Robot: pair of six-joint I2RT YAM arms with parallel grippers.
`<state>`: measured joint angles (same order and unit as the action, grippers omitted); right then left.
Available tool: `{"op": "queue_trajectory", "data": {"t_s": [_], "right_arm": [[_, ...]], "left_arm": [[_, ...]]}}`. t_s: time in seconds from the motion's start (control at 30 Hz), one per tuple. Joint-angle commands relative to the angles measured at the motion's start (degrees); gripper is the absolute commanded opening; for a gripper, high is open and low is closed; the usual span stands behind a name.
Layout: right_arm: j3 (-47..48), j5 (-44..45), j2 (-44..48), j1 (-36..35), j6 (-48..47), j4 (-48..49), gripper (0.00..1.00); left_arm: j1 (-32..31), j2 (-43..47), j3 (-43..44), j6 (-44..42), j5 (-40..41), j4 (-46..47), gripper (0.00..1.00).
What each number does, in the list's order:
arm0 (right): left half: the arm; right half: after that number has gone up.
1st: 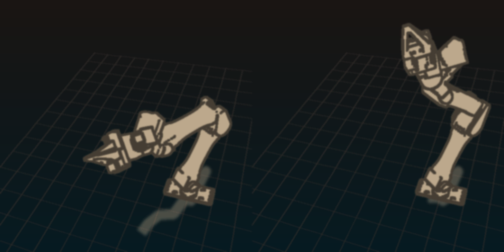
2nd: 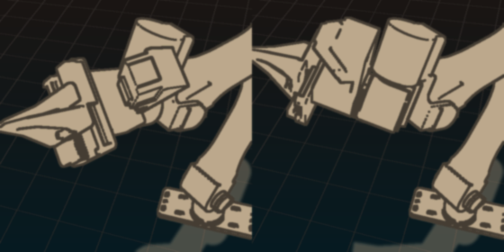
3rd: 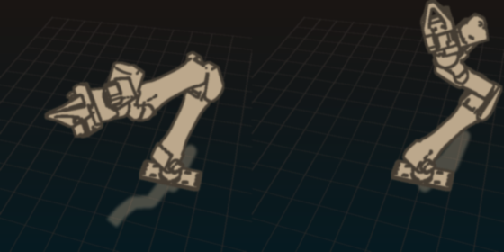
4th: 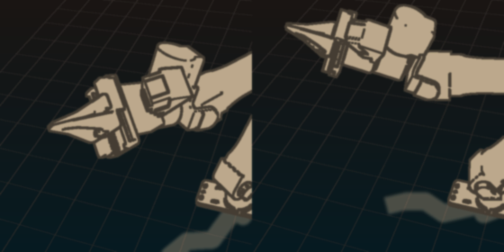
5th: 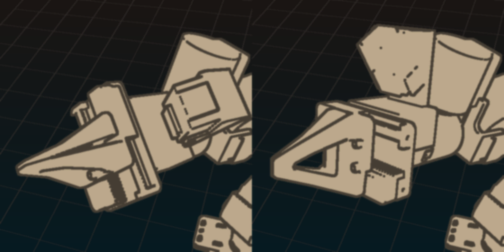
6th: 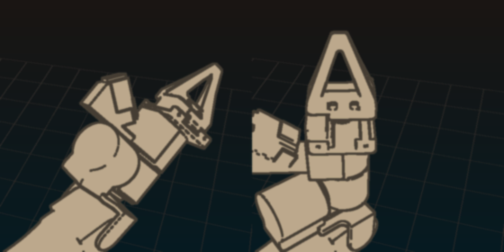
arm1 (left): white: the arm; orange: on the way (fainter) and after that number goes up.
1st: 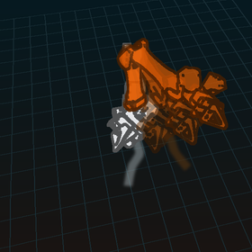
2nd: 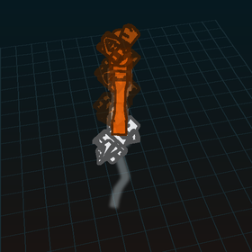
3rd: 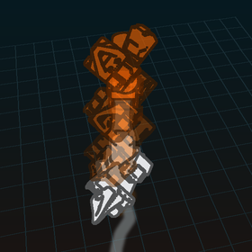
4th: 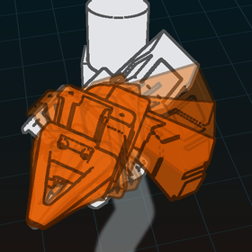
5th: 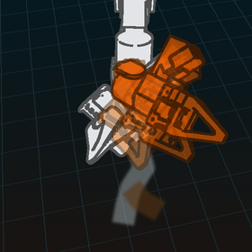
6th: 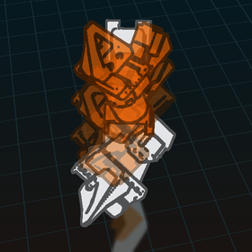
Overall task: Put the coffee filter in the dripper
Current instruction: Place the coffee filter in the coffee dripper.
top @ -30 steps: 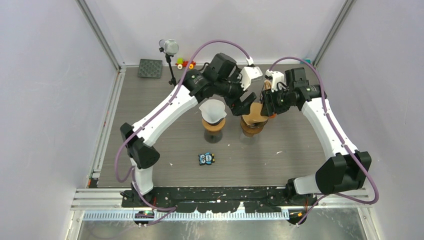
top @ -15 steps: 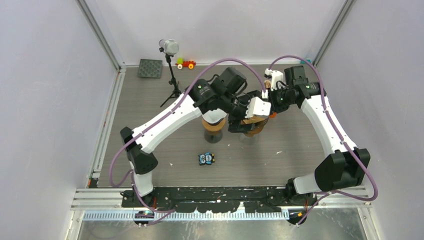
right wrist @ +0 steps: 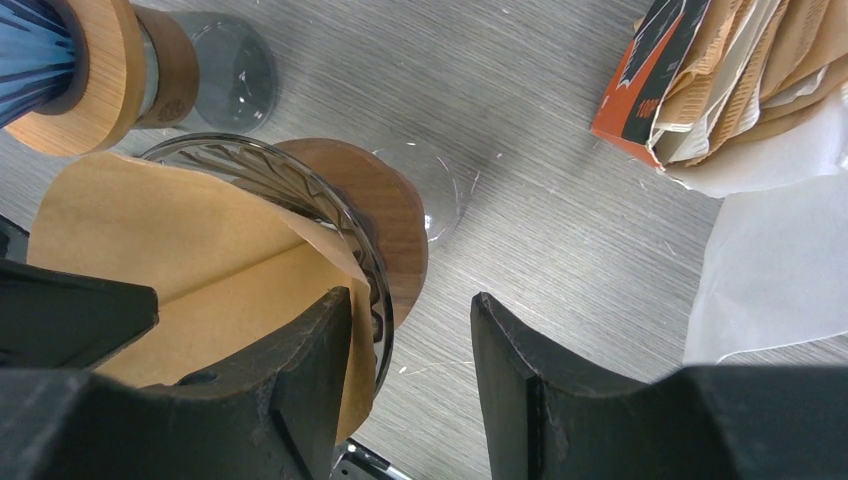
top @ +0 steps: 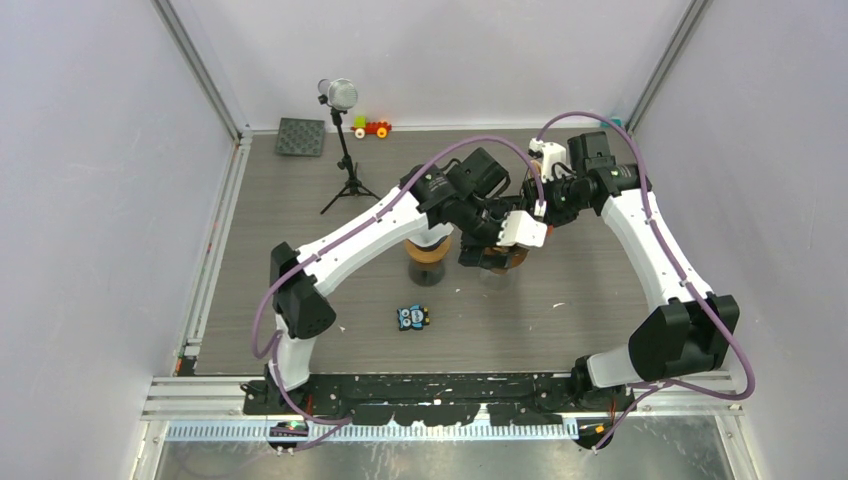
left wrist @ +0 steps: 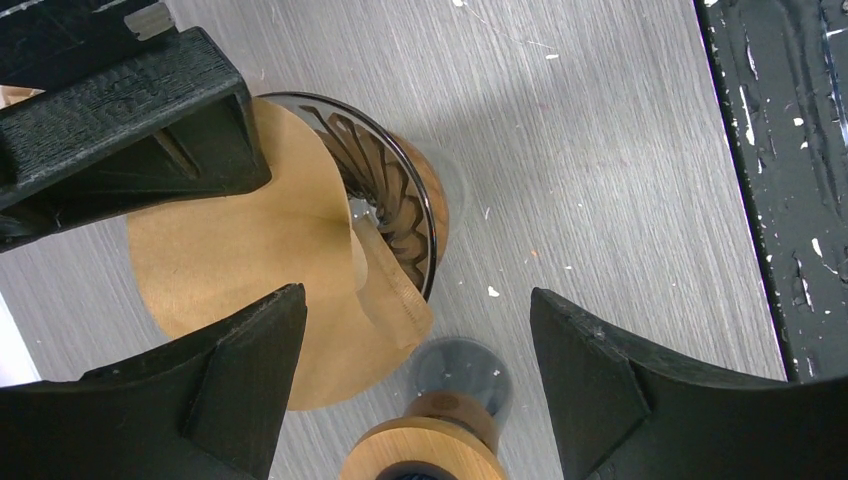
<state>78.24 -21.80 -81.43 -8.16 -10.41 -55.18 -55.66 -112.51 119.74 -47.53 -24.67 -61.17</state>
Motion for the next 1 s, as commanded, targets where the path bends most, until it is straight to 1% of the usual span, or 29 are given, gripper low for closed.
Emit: {"op": "queue_trajectory", "data": {"t_s": [0.0,0.13,0.67,0.97], "right_arm": [[3.2,-0.8,-0.4,0.1,-0.5,-0.4,0.52],[3.9,-0.9,-0.9,0.1,-0.5,-0.8,0.52],[2.6,-0.3,-1.8,0.1,-1.1,-0.4,0.52],[2.3,0.3,-2.0,0.1,-1.6,-0.7,0.52]], "left_arm": [[-0.3,0.4,-1.1,-0.6,-0.5,1.9,0.84],[-0.4,-0.3,-2.1,-0.3,-1.0,2.4,0.82],[-1.6,-2.5,-3.6,-0.3,-1.5,2.7,0.65],[-1.8,-2.9,-4.7,-0.4,-0.7,3.1,0.61]]}}
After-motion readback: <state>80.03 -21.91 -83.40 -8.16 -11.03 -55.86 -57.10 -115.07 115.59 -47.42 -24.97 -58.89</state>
